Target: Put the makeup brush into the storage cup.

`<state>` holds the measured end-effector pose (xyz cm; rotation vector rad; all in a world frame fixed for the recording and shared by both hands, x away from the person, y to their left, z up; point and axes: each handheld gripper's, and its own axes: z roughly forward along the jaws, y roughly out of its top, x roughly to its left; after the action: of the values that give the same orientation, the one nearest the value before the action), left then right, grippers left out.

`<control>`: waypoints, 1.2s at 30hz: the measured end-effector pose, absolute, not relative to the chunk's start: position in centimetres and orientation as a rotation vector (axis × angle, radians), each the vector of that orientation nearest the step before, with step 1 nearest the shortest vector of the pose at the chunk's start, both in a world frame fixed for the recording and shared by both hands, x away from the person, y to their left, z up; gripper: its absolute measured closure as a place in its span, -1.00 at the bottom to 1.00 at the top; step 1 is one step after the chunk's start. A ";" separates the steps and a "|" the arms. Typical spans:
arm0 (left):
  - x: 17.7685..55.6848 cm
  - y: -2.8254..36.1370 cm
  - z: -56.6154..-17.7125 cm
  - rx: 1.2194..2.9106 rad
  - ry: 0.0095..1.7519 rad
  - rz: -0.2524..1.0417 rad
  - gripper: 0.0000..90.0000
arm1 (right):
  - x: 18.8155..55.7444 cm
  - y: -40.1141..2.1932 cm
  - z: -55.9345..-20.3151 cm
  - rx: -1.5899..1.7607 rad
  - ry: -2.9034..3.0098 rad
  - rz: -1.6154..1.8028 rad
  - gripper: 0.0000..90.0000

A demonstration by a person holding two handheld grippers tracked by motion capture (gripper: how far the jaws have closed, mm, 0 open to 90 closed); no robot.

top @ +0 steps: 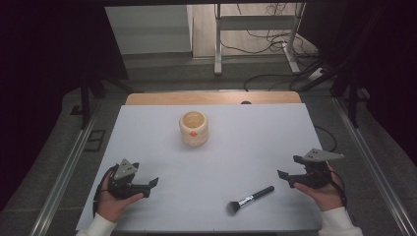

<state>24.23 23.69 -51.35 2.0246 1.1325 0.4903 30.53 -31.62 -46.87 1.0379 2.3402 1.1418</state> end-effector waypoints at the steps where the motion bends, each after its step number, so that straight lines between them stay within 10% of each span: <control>1: 24.2 23.7 -51.4 2.028 1.132 0.490 -0.78 | 30.5 -31.7 -46.7 1.038 2.338 1.141 -0.65; 36: 24.2 23.6 -51.3 2.024 1.135 0.487 -0.78 | 30.4 -29.8 -44.4 0.796 2.456 1.072 -0.63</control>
<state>24.25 23.59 -51.35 2.0240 1.1346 0.4872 30.36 -29.82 -44.39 0.7955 2.4558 1.0723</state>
